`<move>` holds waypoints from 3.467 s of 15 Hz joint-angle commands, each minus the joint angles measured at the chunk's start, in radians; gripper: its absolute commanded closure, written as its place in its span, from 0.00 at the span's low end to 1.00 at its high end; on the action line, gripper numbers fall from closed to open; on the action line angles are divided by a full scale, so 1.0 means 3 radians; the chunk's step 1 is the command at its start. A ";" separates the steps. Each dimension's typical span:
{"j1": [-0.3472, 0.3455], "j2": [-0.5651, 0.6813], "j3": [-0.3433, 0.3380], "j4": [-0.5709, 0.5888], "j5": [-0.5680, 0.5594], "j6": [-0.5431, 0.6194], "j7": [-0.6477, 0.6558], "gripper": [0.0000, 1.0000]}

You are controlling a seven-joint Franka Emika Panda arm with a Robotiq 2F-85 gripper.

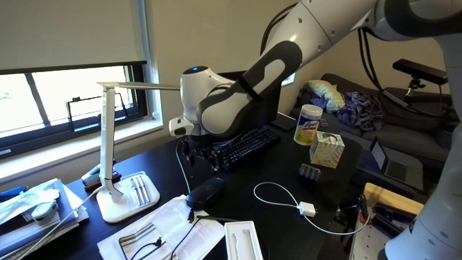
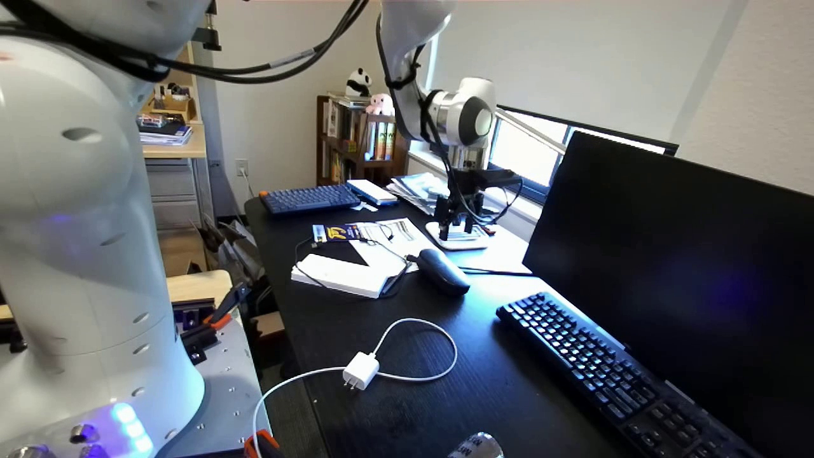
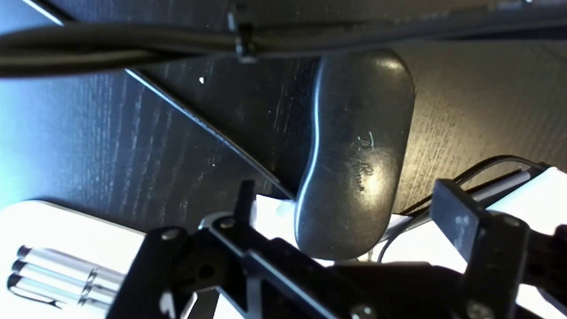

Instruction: Move the black case to the right

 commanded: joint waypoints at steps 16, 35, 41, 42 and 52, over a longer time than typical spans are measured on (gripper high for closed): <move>-0.0263 0.0464 0.0060 -0.0394 -0.0096 0.1122 -0.0133 0.00; -0.0311 0.0117 0.0092 -0.0694 -0.0098 0.1274 -0.0142 0.00; -0.0424 0.0256 0.0204 -0.0599 -0.0049 0.1181 -0.0338 0.00; -0.0426 0.0272 0.0198 -0.0598 -0.0058 0.1197 -0.0342 0.00; -0.0470 0.0252 0.0212 -0.0654 -0.0063 0.1297 -0.0386 0.00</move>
